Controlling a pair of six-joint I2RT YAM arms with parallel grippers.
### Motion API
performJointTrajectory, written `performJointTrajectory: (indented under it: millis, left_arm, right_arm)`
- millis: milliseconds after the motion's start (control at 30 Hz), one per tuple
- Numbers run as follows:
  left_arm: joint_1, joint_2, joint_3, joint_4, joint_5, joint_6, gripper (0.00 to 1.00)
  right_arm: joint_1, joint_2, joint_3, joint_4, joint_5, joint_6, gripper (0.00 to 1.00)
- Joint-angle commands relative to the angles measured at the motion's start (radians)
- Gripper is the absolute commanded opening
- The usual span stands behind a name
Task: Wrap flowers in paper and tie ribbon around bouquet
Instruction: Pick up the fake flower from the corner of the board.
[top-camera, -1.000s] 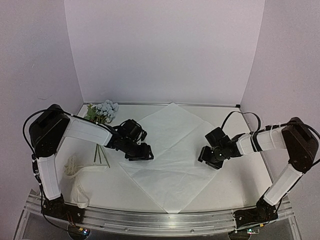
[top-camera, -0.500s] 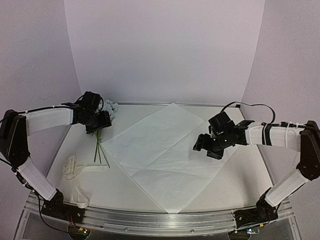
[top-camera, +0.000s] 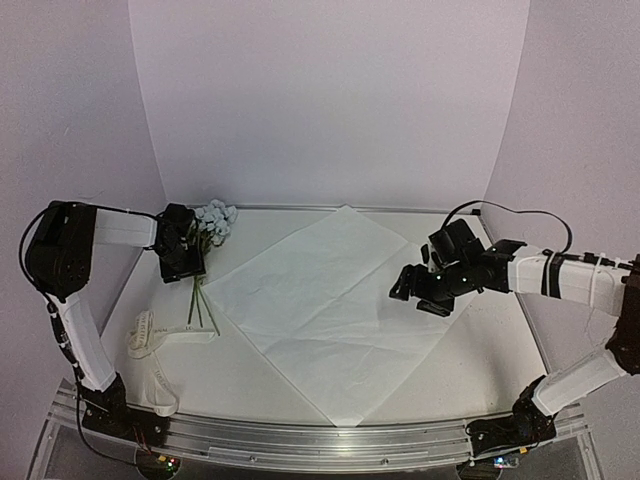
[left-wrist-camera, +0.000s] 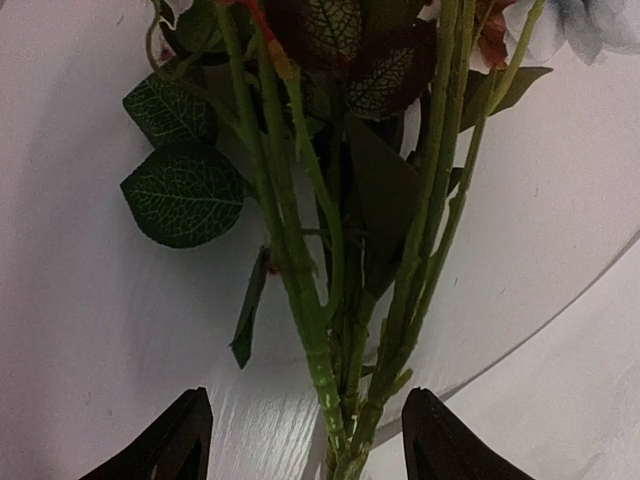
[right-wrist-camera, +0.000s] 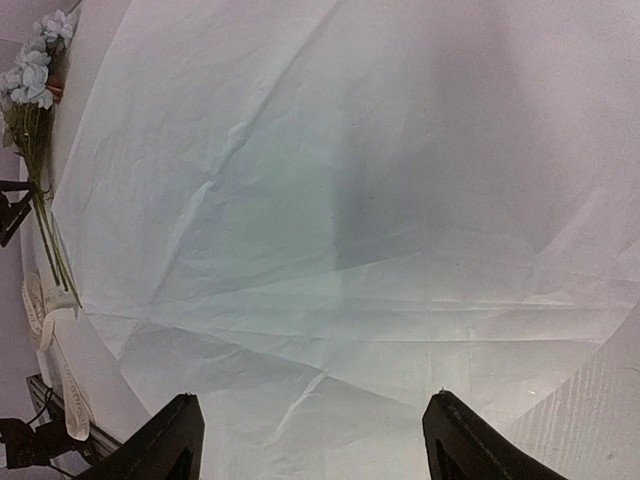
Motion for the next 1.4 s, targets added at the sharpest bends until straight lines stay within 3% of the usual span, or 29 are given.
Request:
performJointTrajectory:
  millis: [0, 167, 300, 400, 467, 567, 700, 1000, 1167, 1367]
  left_arm:
    - [0.007, 0.064, 0.088, 0.039, 0.004, 0.035, 0.66]
    - [0.009, 0.135, 0.133, 0.047, -0.040, 0.043, 0.58]
    - [0.009, 0.179, 0.157, 0.050, -0.074, 0.060, 0.45]
    - [0.009, 0.193, 0.172, 0.049, -0.110, 0.083, 0.28]
    - [0.009, 0.190, 0.187, 0.048, -0.134, 0.103, 0.11]
    - [0.009, 0.161, 0.213, 0.033, -0.158, 0.129, 0.00]
    - [0.009, 0.092, 0.247, -0.001, -0.160, 0.141, 0.00]
    - [-0.038, -0.061, 0.376, -0.130, -0.003, 0.131, 0.00]
    - [-0.159, -0.055, 0.482, -0.171, 0.073, 0.040, 0.00]
    - [-0.343, 0.071, 0.638, -0.146, 0.103, -0.081, 0.00]
  right_arm:
    - [0.000, -0.029, -0.022, -0.011, 0.000, -0.018, 0.77]
    - [0.000, -0.025, -0.031, -0.011, -0.010, -0.013, 0.77]
    - [0.000, -0.026, -0.037, -0.011, -0.010, -0.014, 0.77]
    - [0.000, -0.024, -0.034, -0.014, -0.015, -0.015, 0.76]
    - [0.000, -0.018, -0.026, -0.019, -0.027, -0.017, 0.76]
    - [0.000, -0.014, -0.016, -0.032, -0.031, -0.021, 0.76]
    - [0.000, -0.010, -0.004, -0.052, -0.026, -0.030, 0.76]
    - [0.000, -0.021, 0.012, -0.090, 0.003, -0.045, 0.75]
    - [0.000, -0.039, 0.006, -0.127, 0.041, -0.059, 0.75]
    - [0.000, -0.108, -0.029, -0.168, 0.110, -0.057, 0.76]
